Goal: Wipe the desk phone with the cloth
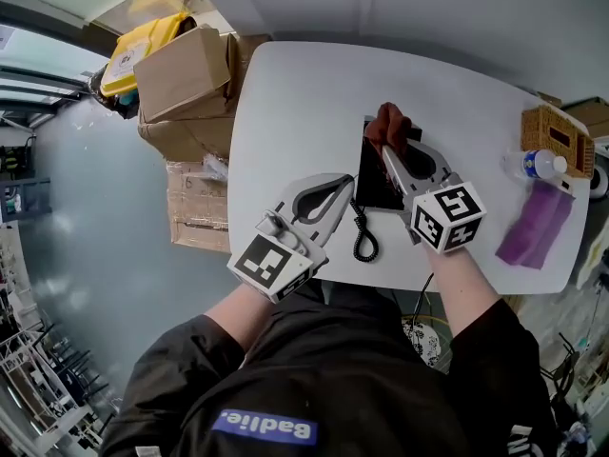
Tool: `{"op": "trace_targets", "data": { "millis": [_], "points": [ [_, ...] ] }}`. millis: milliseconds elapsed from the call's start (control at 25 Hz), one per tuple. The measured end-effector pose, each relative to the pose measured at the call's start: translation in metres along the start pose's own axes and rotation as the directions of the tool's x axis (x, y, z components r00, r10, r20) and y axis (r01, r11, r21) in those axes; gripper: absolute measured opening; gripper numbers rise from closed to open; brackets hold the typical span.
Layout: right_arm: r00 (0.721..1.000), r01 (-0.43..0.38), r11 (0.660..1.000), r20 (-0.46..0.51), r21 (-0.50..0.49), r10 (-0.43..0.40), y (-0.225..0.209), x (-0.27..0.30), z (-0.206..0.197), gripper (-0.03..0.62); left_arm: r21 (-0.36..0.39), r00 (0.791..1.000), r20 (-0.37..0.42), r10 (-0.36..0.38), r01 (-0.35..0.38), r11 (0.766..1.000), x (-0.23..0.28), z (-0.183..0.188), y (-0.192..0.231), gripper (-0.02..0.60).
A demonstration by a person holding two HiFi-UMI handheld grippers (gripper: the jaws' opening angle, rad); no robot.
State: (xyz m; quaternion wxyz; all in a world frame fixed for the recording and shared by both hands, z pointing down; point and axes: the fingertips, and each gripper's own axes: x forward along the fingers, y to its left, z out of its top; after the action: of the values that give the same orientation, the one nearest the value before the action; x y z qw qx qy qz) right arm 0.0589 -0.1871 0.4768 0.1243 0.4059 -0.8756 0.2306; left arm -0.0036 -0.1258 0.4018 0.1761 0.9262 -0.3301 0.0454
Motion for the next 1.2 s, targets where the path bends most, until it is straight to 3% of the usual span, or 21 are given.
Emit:
{"op": "trace_targets", "data": {
  "millis": [200, 480, 1200],
  "points": [
    [0.997, 0.037, 0.999, -0.061, -0.023, -0.038, -0.016, 0.024, -0.019, 0.069, -0.012, 1.0, 0.008, 0.007, -0.007, 1.0, 0.004, -0.003, 0.004, 0.012],
    [0.991, 0.062, 0.993, -0.112, -0.096, -0.073, -0.003, 0.031, -0.042, 0.069, -0.017, 0.999, -0.03, 0.026, -0.027, 0.999, -0.009, -0.019, 0.013, 0.012],
    [0.978, 0.072, 0.997, -0.194, -0.004, -0.072, 0.054, -0.004, -0.137, 0.07, -0.03, 0.996, -0.044, -0.073, 0.072, 0.997, -0.032, -0.039, -0.019, 0.012]
  ]
}}
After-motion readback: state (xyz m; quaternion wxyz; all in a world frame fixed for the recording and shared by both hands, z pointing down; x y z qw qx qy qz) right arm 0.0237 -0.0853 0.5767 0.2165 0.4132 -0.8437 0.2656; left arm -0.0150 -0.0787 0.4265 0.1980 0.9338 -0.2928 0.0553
